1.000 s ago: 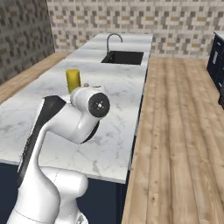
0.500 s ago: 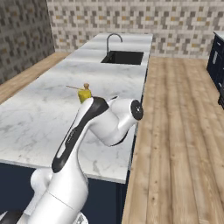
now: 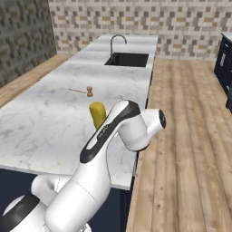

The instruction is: Move the shaker and mustard from the cabinet to the dining counter.

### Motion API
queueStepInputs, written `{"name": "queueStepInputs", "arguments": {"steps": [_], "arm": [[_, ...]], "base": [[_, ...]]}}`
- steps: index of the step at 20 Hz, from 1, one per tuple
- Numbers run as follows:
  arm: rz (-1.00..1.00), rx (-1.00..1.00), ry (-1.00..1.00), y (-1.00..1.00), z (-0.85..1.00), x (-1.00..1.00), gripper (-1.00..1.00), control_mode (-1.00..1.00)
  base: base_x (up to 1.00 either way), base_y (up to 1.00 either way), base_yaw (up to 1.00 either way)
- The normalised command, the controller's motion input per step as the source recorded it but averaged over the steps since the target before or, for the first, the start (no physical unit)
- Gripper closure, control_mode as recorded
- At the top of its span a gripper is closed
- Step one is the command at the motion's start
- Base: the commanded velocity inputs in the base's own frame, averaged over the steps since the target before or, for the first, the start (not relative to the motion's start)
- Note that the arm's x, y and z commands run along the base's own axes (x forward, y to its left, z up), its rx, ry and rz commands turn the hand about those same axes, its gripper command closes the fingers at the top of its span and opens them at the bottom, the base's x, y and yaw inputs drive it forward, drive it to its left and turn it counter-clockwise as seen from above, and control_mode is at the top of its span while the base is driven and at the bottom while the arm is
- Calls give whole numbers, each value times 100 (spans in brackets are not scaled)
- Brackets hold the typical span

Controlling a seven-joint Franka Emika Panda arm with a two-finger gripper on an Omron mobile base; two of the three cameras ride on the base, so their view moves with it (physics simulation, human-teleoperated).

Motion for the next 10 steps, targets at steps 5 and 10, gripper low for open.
{"name": "queueStepInputs", "arguments": {"steps": [5, 10], "arm": [[0, 8, 0, 0, -59, 0, 100, -100], [0, 9, 0, -6, -50, 0, 100, -100]], "base": [[0, 0, 0], [0, 0, 0]]}}
